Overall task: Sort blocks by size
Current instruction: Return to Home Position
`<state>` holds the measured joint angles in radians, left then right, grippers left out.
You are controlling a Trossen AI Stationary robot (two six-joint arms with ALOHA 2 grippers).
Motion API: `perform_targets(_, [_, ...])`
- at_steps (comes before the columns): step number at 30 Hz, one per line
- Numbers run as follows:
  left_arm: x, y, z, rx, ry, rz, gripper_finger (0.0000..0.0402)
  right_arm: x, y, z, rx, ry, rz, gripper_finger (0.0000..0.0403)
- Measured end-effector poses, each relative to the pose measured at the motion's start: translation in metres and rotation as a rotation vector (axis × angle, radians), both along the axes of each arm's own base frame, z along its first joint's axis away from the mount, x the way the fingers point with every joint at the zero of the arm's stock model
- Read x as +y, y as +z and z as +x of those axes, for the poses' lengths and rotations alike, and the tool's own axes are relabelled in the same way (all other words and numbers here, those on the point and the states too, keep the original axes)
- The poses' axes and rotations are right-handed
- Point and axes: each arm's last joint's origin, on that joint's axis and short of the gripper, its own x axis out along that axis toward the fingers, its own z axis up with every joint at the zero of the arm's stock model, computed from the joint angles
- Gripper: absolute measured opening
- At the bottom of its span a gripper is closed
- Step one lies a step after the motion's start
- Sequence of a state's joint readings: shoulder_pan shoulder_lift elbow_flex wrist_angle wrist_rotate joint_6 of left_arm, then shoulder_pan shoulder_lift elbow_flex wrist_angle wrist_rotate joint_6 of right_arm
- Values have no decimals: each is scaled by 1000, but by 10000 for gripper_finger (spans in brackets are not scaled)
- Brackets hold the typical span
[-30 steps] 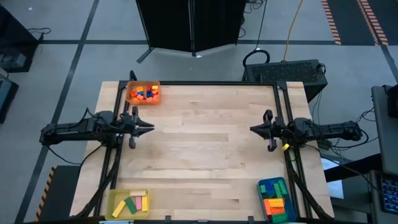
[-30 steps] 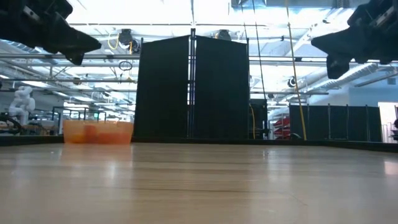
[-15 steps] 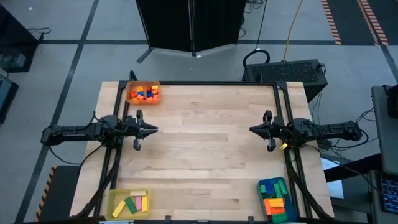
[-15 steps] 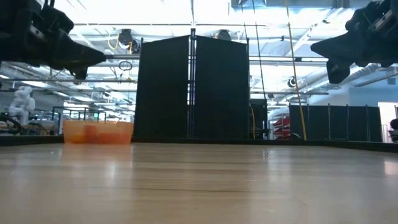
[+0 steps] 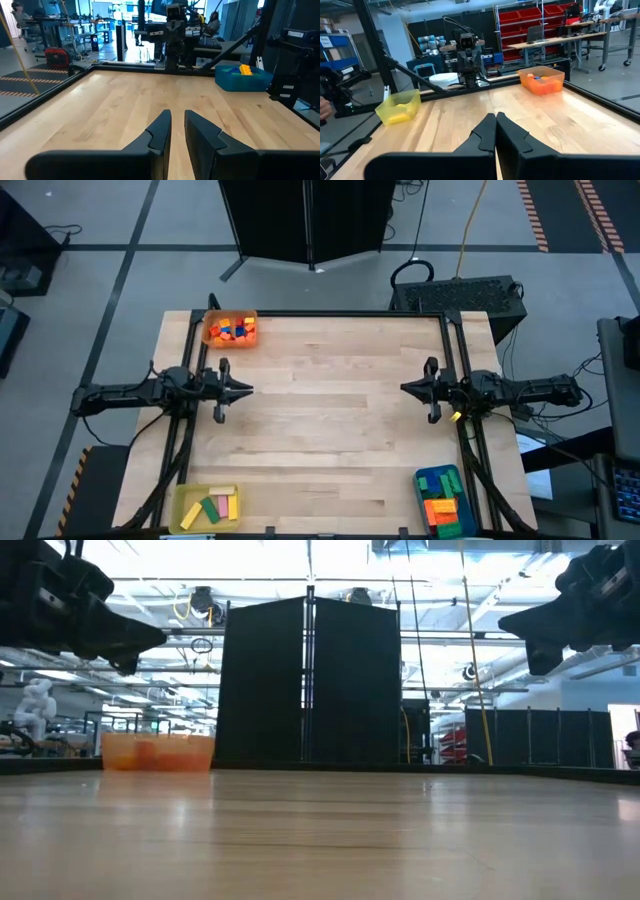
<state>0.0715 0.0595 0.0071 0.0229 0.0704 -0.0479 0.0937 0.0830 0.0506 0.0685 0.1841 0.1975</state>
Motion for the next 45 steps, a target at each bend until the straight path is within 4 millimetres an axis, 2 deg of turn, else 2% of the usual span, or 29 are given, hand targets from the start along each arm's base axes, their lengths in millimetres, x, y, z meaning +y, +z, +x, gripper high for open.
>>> perform_targets(9, [0,0,0,2,21,-29,54,0,-8,2,-18,0,8,0])
perform_targets(15, [-1,-1,0,3,5,-25,6,1,-9,2,-5,28,26,0])
perform_targets(24, [-1,0,0,1,45,-13,1,1,-15,2,60,33,33,0])
perform_targets(32, [-1,-1,0,3,47,2,1,2,-15,2,64,53,-5,0])
perform_targets(45, [-1,-1,0,5,44,5,0,2,-13,2,42,81,34,0])
